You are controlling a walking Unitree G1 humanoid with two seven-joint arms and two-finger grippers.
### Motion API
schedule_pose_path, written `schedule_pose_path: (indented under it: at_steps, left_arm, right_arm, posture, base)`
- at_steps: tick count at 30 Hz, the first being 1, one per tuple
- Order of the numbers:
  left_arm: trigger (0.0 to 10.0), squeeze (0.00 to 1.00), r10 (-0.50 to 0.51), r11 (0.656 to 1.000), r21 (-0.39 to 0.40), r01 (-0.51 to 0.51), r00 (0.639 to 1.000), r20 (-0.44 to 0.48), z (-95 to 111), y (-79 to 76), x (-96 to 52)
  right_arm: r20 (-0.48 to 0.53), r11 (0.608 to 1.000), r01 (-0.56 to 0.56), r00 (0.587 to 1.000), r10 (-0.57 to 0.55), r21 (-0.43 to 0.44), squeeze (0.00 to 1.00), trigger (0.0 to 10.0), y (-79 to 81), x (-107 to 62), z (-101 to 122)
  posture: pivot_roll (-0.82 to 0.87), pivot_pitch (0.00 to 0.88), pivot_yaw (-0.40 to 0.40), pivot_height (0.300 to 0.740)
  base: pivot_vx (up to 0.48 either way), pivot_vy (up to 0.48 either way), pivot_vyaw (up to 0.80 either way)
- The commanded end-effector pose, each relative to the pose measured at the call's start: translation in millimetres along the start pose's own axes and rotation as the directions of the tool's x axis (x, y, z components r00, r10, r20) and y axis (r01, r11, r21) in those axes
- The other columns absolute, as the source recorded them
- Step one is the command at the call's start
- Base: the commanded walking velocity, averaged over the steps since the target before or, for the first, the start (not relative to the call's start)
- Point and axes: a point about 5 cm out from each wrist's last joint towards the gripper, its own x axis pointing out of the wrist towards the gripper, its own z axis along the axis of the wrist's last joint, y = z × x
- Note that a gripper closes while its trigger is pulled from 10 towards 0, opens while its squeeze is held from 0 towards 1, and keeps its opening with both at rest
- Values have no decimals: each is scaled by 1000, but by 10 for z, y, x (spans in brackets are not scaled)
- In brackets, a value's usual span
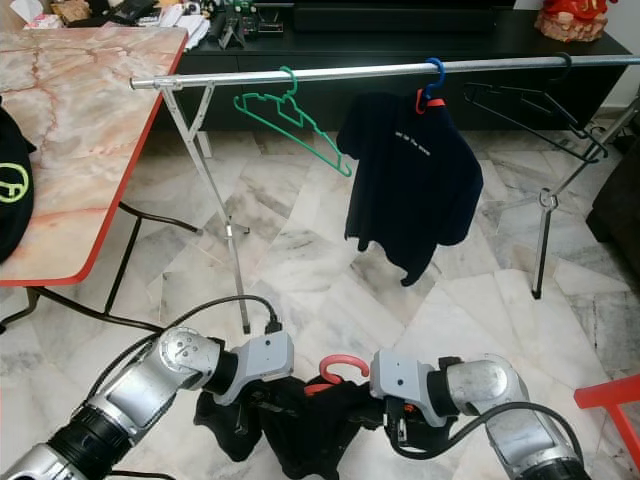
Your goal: Hang hanger
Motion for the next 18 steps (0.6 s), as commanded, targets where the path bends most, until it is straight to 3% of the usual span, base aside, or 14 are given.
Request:
schedule_pose_path:
  at_steps: [1,2,3,13,18]
  left_arm:
    - [0,0,-33,999,-6,33,999,-15,-41,-72,91]
    - [0,0,-29,1000,-6,29,999,-15,-43,-68,89]
    - [0,0,-22,1000,-6,21,1000,-16,-47,-60,84]
    - [0,0,66,994,-90,-68,998,-18,-229,30,-68]
    - [0,0,169,977,-125,-173,985,-40,-347,117,-138]
  right_arm:
    - [67,998,19,998,-15,-60,27,10000,-54,21,154]
    - [73,998,9,997,-5,-55,800,10000,-49,21,159]
    - [78,999,5,997,-1,-52,1000,10000,-50,19,166]
    - [71,997,-59,996,63,-47,1000,10000,-31,14,178]
    - [20,992,-119,993,120,-41,1000,10000,36,-24,123]
  posture:
    - [-77,221,0,740]
    - [-77,221,0,740]
    - [-72,219,-2,740]
    - [-72,217,2,740]
    - [-74,214,3,740]
  base:
    - [0,0,0]
    - [0,0,0]
    - [0,0,0]
    - [0,0,0]
    - [0,0,0]
